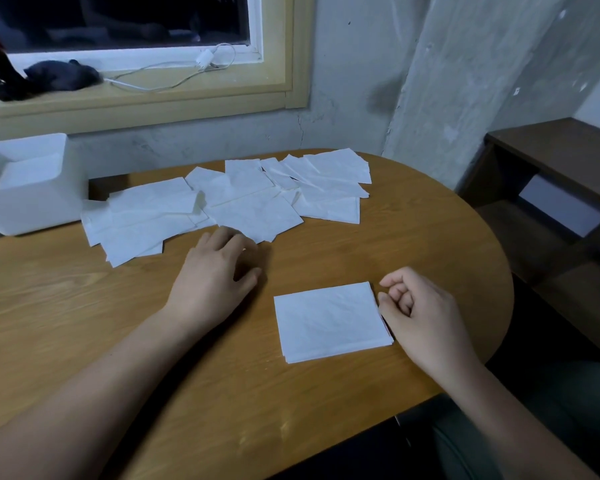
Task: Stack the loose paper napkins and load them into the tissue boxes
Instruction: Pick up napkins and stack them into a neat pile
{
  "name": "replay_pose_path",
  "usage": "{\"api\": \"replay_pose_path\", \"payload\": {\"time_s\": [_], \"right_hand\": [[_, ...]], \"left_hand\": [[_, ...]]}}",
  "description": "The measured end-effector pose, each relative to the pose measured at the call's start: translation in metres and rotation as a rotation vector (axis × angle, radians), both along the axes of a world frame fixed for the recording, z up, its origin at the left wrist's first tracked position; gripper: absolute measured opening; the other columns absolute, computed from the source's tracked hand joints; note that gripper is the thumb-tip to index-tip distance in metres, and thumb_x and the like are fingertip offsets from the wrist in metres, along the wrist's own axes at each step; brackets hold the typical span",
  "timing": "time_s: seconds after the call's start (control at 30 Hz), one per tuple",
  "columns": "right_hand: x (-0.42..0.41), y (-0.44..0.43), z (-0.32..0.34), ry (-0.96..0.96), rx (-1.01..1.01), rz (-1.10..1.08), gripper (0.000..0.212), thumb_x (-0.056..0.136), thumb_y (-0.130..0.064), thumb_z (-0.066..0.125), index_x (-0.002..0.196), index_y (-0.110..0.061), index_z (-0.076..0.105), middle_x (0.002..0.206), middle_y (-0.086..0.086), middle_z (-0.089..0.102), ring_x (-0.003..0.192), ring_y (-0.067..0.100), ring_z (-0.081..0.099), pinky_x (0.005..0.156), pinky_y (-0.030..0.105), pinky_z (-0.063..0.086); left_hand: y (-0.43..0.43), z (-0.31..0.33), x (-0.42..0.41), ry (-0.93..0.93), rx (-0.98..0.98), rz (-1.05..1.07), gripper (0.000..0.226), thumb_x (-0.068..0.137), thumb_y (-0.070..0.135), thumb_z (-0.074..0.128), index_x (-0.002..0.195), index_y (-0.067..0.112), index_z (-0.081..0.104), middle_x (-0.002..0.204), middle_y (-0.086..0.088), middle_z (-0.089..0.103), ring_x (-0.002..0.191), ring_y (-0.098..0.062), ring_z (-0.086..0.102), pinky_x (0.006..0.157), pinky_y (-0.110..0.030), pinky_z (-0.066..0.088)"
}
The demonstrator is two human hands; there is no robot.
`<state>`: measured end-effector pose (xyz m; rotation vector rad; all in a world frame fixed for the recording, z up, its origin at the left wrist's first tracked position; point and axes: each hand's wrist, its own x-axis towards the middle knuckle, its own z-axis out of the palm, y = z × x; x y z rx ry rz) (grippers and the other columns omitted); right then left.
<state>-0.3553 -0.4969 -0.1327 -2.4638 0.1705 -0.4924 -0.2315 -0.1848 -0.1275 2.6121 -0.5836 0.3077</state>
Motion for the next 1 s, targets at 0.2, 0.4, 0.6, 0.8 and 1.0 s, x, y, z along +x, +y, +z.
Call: {"api": "replay_pose_path", "payload": {"time_s": [0.2,0.4,0.6,0.8,1.0], "right_hand": [[0.0,0.002,-0.003,-0.012,-0.045,0.007,0.013,0.095,-0.028,0.074,0.102,-0.032,0.064,0.08,-0.015,0.058,0.067,0.009,0.059,0.059,0.038,0.056],[0.0,0.002,-0.003,-0.002,-0.048,-0.004,0.011,0.095,-0.029,0.074,0.101,-0.032,0.065,0.08,-0.015,0.059,0.067,0.007,0.06,0.06,0.039,0.058],[-0.001,0.003,-0.002,0.009,-0.038,-0.019,0.01,0.096,-0.027,0.074,0.102,-0.029,0.068,0.081,-0.016,0.061,0.07,0.004,0.061,0.063,0.036,0.058],[-0.003,0.004,0.001,-0.001,0.011,-0.041,0.01,0.097,-0.025,0.075,0.103,-0.03,0.069,0.082,-0.018,0.062,0.079,0.0,0.062,0.065,0.017,0.05],[-0.003,0.003,0.011,-0.029,0.148,-0.03,0.02,0.094,-0.03,0.078,0.11,-0.037,0.067,0.1,-0.022,0.065,0.092,0.004,0.064,0.074,0.026,0.058]], "left_hand": [[0.002,-0.003,0.0,-0.017,0.117,0.062,0.044,0.1,0.048,0.066,0.138,0.027,0.058,0.131,0.008,0.065,0.119,-0.022,0.059,0.094,-0.044,0.047],[0.004,0.009,-0.003,-0.06,0.177,0.067,0.022,0.098,0.03,0.069,0.121,0.027,0.069,0.104,0.011,0.069,0.099,-0.021,0.061,0.083,-0.042,0.052],[0.003,0.016,-0.004,-0.037,0.178,0.107,0.016,0.095,0.015,0.069,0.109,0.018,0.077,0.099,0.001,0.071,0.088,-0.023,0.065,0.075,-0.034,0.047],[0.001,0.025,-0.012,-0.026,-0.002,0.075,0.022,0.088,0.014,0.076,0.11,0.018,0.073,0.094,0.006,0.067,0.083,-0.017,0.064,0.076,-0.039,0.057],[-0.013,0.051,-0.037,-0.08,-0.181,-0.061,0.025,0.089,0.019,0.076,0.109,0.03,0.066,0.095,0.017,0.064,0.089,-0.006,0.061,0.079,-0.04,0.057]]}}
